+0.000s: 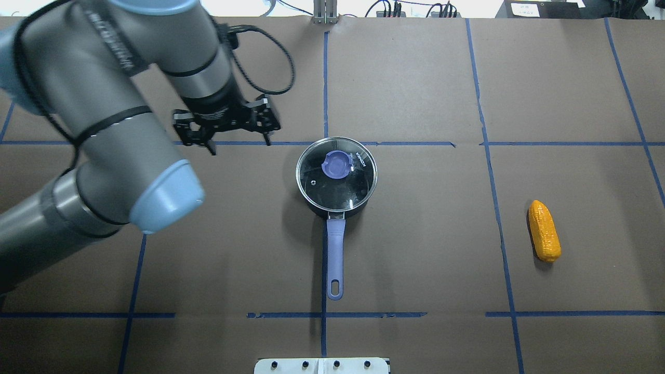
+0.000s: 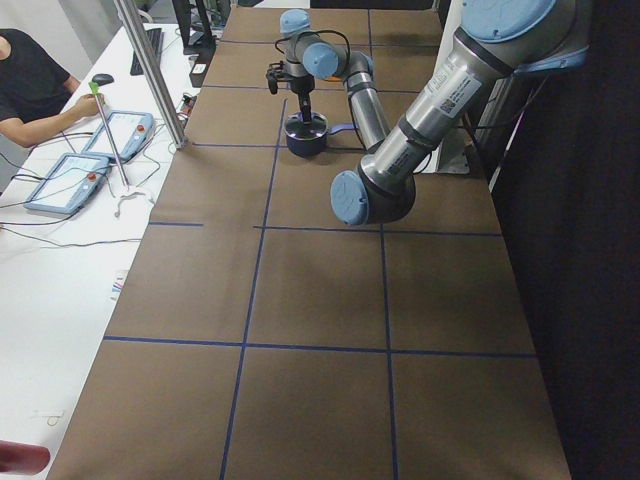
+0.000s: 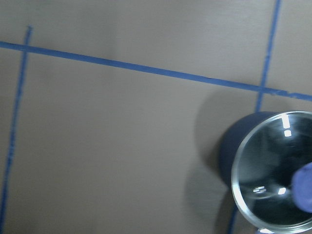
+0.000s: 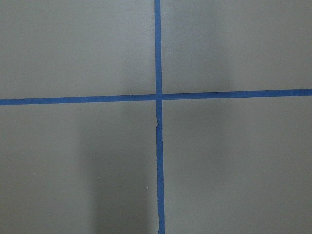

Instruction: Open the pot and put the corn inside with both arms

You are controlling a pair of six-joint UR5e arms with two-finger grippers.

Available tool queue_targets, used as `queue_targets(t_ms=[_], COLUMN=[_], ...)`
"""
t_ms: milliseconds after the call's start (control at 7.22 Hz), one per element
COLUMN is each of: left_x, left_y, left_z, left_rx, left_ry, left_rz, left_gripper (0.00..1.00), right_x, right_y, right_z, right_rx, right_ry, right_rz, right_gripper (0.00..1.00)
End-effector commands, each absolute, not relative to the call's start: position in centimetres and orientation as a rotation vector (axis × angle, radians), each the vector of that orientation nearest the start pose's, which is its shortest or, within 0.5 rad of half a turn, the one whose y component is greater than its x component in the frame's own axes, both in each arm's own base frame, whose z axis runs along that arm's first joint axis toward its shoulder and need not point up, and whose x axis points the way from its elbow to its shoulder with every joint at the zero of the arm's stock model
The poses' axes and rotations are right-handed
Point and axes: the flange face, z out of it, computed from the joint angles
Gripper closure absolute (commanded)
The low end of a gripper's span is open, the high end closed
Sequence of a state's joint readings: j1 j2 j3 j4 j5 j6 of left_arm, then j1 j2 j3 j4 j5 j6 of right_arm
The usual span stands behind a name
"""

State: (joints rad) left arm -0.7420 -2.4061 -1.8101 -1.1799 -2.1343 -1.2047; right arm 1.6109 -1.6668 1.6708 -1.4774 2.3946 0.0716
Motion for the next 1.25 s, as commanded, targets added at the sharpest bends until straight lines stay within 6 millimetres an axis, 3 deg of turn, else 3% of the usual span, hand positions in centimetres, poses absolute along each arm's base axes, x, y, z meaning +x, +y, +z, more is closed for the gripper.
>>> queue_targets(t_ms=[0, 138, 415, 1108], left_x=[47.9, 50.1, 53.4, 57.8], left_y=[-49.0, -49.7, -50.7, -50.9], left_z=[6.4, 6.8, 4.8, 7.4], left_rx=[-0.11, -0.109, -0.13, -0.119], left_ry=[0.859, 0.894, 0.877, 0.855], left_rz=[-0.189, -0.2, -0.2, -0.205], left_gripper=[0.0, 0.0, 0.0, 0.0], right_x=[7.8, 7.8, 7.8, 7.8], right_y=[-45.7, -45.5, -45.5, -45.9], right_z=[64.1, 64.3, 64.0, 63.4], right_rx=[0.081, 0.075, 0.08, 0.09], right_ry=[-0.823, -0.825, -0.826, -0.828], right_rz=[0.064, 0.068, 0.067, 0.064], right_gripper=[0.0, 0.0, 0.0, 0.0])
